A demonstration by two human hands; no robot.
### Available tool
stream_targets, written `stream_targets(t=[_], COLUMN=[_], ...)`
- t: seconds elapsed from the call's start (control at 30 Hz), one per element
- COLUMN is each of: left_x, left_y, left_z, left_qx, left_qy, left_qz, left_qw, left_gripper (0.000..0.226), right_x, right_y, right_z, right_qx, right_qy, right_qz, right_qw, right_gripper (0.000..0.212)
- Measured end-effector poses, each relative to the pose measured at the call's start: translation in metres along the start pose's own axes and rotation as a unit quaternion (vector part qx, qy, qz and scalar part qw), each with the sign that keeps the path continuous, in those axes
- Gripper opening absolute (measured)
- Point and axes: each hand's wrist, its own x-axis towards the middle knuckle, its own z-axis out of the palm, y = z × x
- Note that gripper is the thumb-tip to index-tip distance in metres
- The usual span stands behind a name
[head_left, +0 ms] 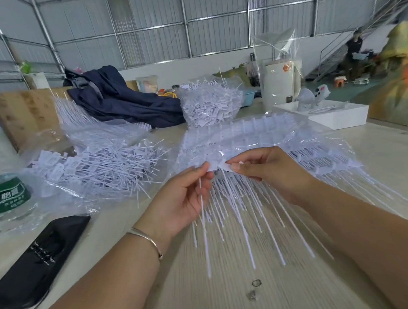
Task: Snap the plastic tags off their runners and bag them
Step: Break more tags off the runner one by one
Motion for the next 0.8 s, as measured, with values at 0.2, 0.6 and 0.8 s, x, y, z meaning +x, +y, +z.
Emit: stream_targets(t=[0.2, 0.6, 0.8], left_x=[0.001, 0.003, 0.001], left_y=[-0.007, -0.003, -0.011], left_z=[-0.004, -0.010, -0.007], left_qx=[0.137, 0.284, 0.524], left_qy=[0.031, 0.040, 0.045], left_qz=[-0.011, 0.049, 0.123], left_qw=[0.990, 0.957, 0.842], left_gripper=[0.012, 0.017, 0.019], right_x=[-0.002, 0.000, -0.001], right_y=[0.000, -0.007, -0.006], right_z=[0.002, -0.002, -0.003], right_qx=[-0.053, -0.030, -0.096], right_qy=[-0.018, -0.018, -0.055], right_qz=[0.026, 0.078, 0.118], right_qw=[0.998, 0.996, 0.987], right_gripper=[0.010, 0.014, 0.023])
